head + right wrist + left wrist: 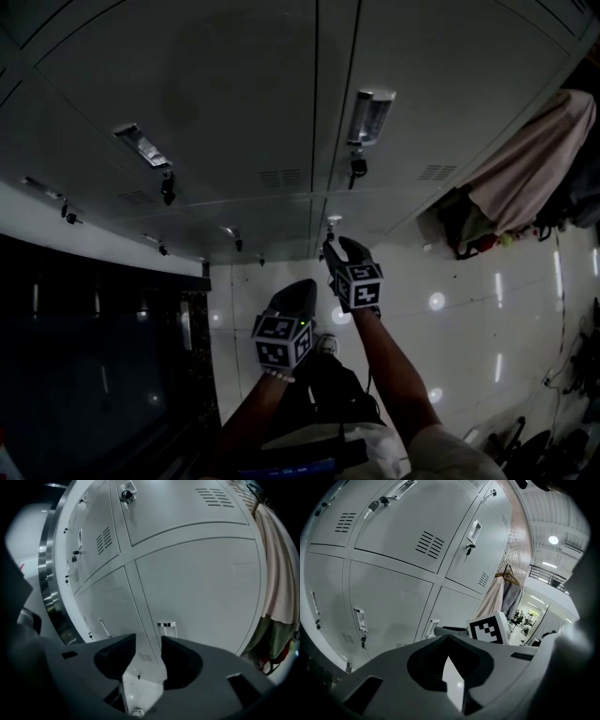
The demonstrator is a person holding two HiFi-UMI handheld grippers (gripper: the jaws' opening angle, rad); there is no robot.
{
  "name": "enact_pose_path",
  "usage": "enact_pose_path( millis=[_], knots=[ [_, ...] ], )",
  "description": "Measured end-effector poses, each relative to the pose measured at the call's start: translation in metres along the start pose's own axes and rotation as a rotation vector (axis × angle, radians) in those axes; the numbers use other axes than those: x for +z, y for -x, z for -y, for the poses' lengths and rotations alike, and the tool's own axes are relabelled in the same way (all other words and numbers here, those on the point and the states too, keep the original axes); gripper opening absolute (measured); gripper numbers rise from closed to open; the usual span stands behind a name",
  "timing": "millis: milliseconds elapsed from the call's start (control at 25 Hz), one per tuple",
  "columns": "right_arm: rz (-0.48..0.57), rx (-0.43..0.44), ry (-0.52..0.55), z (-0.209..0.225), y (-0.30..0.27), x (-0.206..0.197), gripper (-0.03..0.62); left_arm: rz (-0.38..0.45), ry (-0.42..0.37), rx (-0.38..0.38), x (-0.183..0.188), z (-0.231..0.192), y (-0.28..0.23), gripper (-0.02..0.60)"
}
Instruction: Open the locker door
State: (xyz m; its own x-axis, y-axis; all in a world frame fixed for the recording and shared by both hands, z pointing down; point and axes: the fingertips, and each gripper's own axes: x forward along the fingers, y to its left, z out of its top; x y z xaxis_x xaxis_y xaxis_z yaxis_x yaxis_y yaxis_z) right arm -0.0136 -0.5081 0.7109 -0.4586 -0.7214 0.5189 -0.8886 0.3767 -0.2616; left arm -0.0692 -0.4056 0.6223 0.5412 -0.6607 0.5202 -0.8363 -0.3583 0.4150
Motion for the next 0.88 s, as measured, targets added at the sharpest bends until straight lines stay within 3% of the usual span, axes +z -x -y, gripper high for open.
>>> enact_pose_path(
  millis=[440,880],
  knots=[
    [-0.035,-0.070,0.020,0.022,-0.068,-0.011,0.201,-0.029,0.030,0.007,-0.006,-0.025,0.003,-0.007],
    [-0.036,-0.092,0.019,0.022,-0.079,-0.007,0.202,-0.048,0.053,0.029,-0.022,-0.042,0.016,-0.007]
  ],
)
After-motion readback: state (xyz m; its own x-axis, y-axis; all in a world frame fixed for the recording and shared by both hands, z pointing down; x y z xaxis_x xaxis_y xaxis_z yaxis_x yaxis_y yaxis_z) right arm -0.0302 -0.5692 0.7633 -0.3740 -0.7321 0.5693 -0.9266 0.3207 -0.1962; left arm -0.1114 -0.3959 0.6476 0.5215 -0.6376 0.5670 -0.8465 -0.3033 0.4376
